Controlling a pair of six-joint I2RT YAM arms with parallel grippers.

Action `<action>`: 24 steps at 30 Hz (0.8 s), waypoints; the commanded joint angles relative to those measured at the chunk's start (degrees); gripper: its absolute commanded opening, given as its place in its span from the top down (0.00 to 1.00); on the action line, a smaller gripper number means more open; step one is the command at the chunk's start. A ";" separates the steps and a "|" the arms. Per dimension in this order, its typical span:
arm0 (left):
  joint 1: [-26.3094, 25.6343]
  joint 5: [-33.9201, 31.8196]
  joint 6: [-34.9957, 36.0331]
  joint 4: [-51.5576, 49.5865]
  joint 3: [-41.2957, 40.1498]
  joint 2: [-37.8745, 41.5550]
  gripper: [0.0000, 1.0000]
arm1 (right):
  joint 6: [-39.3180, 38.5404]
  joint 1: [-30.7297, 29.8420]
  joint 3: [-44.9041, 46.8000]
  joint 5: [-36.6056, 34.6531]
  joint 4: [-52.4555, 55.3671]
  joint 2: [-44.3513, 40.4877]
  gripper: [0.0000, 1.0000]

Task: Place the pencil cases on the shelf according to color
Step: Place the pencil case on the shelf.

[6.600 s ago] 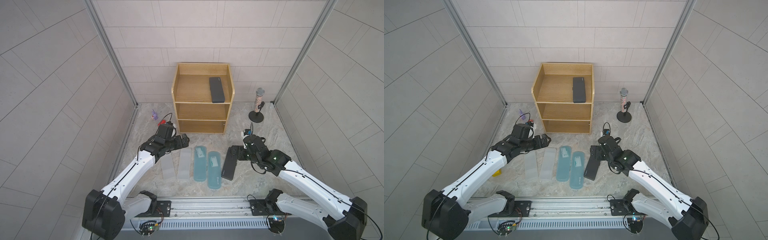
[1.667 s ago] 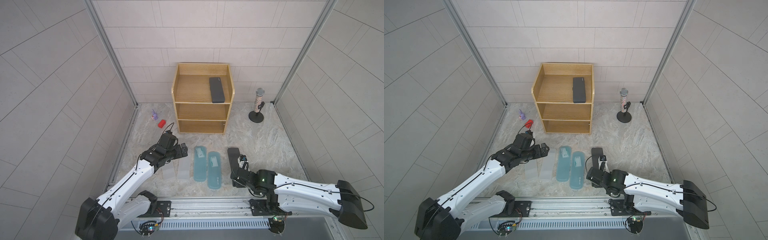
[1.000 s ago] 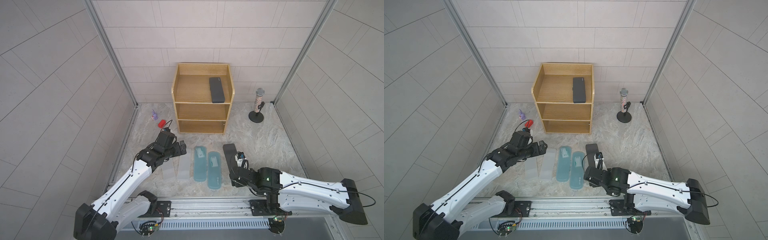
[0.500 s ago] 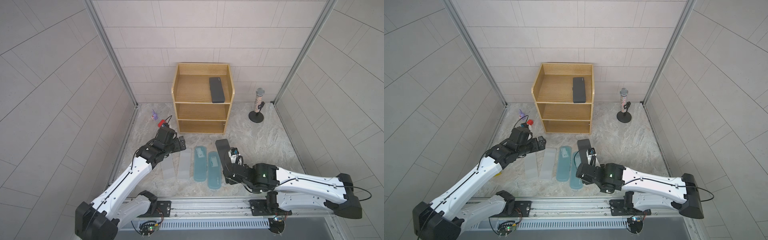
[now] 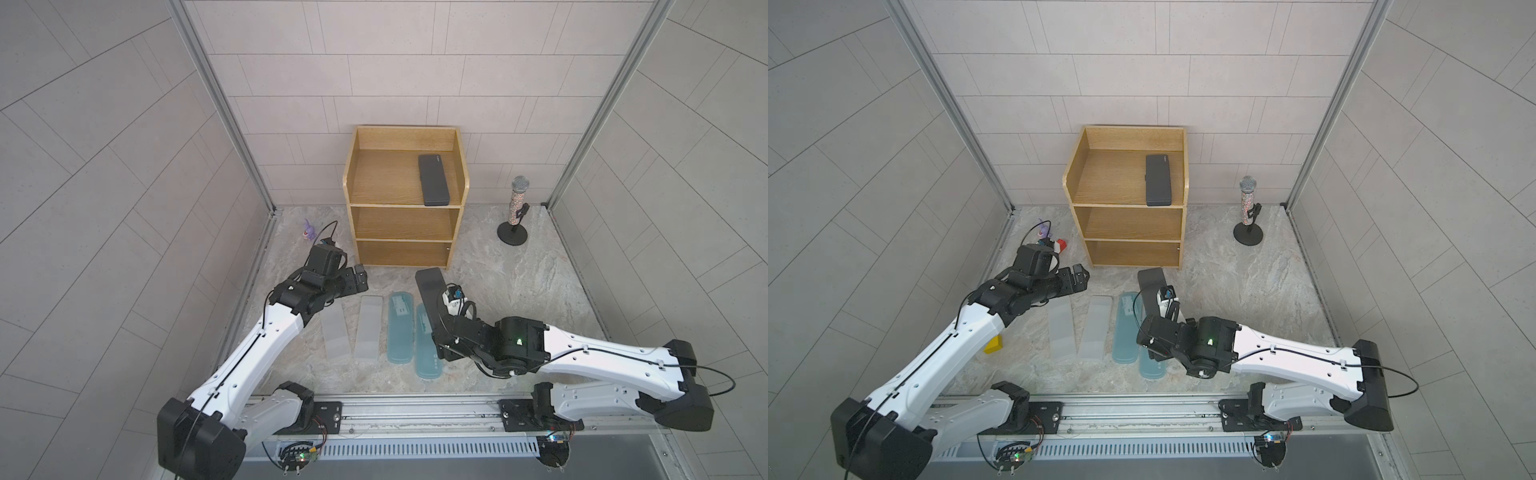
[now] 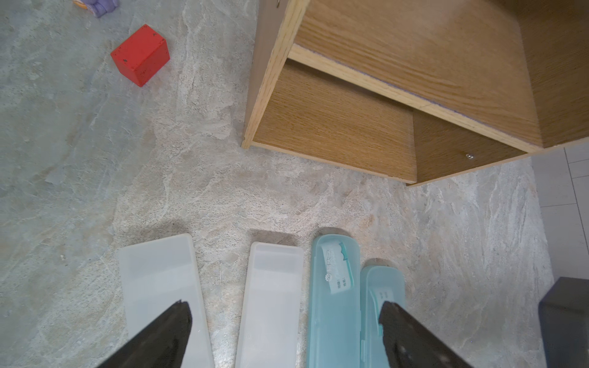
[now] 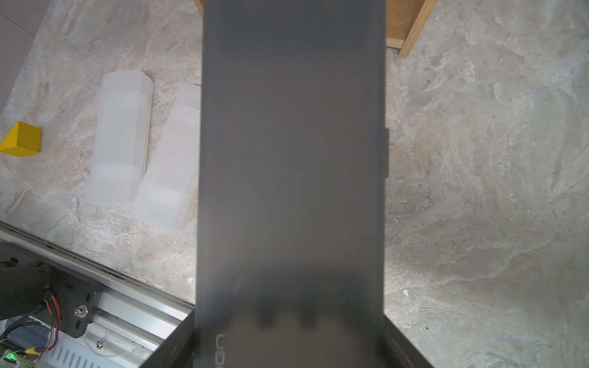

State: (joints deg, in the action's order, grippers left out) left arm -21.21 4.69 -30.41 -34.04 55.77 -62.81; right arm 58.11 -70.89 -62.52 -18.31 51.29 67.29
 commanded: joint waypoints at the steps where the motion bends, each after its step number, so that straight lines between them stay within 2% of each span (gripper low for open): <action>1: 0.55 0.22 3.04 -1.71 2.94 0.10 0.00 | -2.20 -0.35 -2.97 -2.12 0.22 0.45 0.65; 12: 4.00 2.89 3.26 -0.34 2.14 -0.38 0.00 | -7.39 1.20 -12.18 -3.27 0.92 4.95 0.66; 24: 7.58 6.28 2.84 0.71 1.05 0.73 0.00 | -17.86 9.60 -31.86 2.07 0.57 15.07 0.66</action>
State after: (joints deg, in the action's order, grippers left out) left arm -14.17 9.56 -27.57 -34.24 57.78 -63.16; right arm 43.99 -63.13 -90.80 -16.91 51.90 80.90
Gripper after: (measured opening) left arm 0.997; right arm 0.739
